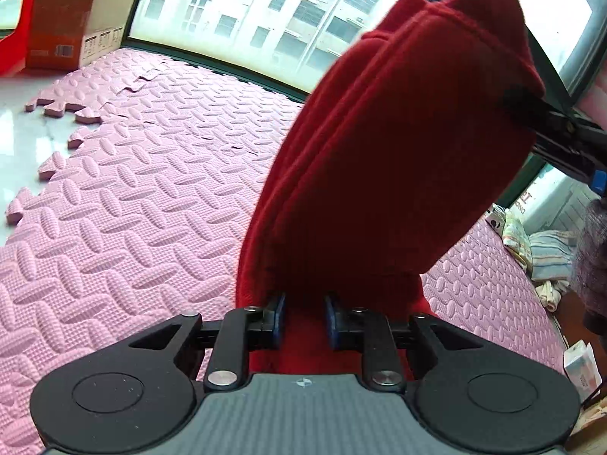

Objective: Fold clothes
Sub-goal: 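Grasp the cuff end of the strip with the right gripper and lift it, then fold the lifted cuff end over onto the waistband beside the left gripper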

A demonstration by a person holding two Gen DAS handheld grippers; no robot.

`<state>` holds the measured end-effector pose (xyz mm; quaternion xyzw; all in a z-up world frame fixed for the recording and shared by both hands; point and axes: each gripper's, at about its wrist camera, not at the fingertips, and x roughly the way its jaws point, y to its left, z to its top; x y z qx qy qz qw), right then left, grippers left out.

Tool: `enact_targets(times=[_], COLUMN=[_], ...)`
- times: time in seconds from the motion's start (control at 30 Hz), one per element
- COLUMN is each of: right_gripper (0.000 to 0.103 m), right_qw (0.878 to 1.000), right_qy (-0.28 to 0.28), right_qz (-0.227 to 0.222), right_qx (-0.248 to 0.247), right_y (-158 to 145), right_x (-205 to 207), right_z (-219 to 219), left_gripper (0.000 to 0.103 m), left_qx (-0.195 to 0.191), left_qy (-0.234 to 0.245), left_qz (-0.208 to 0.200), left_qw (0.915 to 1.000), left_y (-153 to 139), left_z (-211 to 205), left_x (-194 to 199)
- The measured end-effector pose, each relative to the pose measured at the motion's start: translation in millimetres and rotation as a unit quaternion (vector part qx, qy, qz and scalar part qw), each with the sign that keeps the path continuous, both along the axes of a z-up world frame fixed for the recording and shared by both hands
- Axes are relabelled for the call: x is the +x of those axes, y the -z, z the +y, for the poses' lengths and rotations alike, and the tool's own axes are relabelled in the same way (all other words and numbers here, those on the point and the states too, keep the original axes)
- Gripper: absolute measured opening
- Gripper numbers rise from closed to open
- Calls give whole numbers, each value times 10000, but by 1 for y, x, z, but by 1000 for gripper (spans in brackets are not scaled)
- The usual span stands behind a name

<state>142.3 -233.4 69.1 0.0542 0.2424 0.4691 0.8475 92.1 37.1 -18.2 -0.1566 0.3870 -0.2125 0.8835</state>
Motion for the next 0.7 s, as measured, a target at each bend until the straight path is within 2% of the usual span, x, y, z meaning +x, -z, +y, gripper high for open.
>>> enact_targets(times=[0.13, 0.27, 0.7], right_gripper=[17, 17, 18], right_qw=[9999, 9995, 9936], right_qy=[-137, -281, -961], right_qz=[-78, -154, -336], right_qx=[-13, -33, -481], right_y=[0, 0, 15], right_x=[-25, -50, -134], right_z=[-2, -4, -10], left_gripper=[22, 22, 22], left_qx=[68, 353, 265], left_qy=[-216, -338, -544], left_qz=[-166, -260, -198], left_qw=[9996, 9985, 9980], left_y=[-2, -1, -1], left_z=[8, 11, 28], left_x=[-11, -23, -36])
